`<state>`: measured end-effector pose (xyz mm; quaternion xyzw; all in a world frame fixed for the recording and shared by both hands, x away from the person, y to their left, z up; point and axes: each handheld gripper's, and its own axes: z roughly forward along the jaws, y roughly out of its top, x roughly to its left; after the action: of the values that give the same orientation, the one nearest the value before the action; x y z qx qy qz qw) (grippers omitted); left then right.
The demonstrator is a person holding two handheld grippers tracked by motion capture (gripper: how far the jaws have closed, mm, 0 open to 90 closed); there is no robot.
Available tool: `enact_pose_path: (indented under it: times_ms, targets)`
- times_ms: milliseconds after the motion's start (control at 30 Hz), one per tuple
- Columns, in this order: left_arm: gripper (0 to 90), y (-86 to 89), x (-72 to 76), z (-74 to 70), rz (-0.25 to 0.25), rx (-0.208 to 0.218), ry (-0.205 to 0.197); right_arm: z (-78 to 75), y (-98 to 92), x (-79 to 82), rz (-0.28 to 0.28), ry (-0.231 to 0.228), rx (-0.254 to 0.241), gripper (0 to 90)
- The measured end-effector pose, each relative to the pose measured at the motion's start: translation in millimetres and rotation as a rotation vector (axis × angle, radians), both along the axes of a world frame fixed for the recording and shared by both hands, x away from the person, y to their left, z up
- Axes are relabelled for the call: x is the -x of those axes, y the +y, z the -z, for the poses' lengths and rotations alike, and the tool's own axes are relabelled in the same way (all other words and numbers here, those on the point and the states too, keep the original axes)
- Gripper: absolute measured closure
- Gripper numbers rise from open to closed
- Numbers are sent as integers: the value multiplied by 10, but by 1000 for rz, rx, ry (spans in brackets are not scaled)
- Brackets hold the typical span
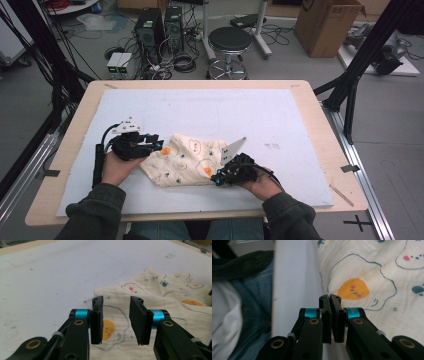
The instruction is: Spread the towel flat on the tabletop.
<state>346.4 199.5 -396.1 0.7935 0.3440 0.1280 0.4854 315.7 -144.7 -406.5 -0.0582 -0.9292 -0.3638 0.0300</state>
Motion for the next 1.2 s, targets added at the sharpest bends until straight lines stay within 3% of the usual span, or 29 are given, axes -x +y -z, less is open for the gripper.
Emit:
enact_pose_path:
  times_ms: [133, 167, 267, 367, 433, 567, 633, 700, 800, 900, 1067, 1200]
  targets:
    - [633, -128, -32, 52, 24, -9, 16, -2, -133, 81, -25, 43, -25, 840]
    - [632, -145, -41, 61, 33, -20, 20, -11, -166, 79, -16, 42, -31, 722]
    - [633, -160, -6, 71, 28, -16, 20, -78, -241, -8, 48, 39, -97, 692]
    - [636, -121, 48, 81, 15, -23, 13, -186, -226, -181, 122, 9, -113, 663]
    - [636, -88, 90, 97, 8, -33, 14, -247, -167, -320, 173, -35, -113, 625]
    - [636, -36, 152, 107, 9, -40, 20, -231, -1, -616, 248, -56, -57, 537]
    - [636, -3, 171, 114, 11, -43, 21, -170, 34, -726, 279, -58, -37, 502]
    - [636, 24, 185, 132, 4, -35, 29, -99, 39, -821, 286, -17, -27, 488]
    - [635, 58, 184, 142, 8, -41, 30, -1, 45, -901, 295, 31, 19, 555]
    - [633, 58, 184, 141, -1, -31, 26, 44, 51, -927, 267, 62, 54, 852]
    - [626, 52, 178, 150, -2, -34, 31, 29, -11, -896, 250, 57, 110, 887]
    - [626, 69, 181, 141, -6, -34, 27, -33, -86, -878, 265, 45, 79, 887]
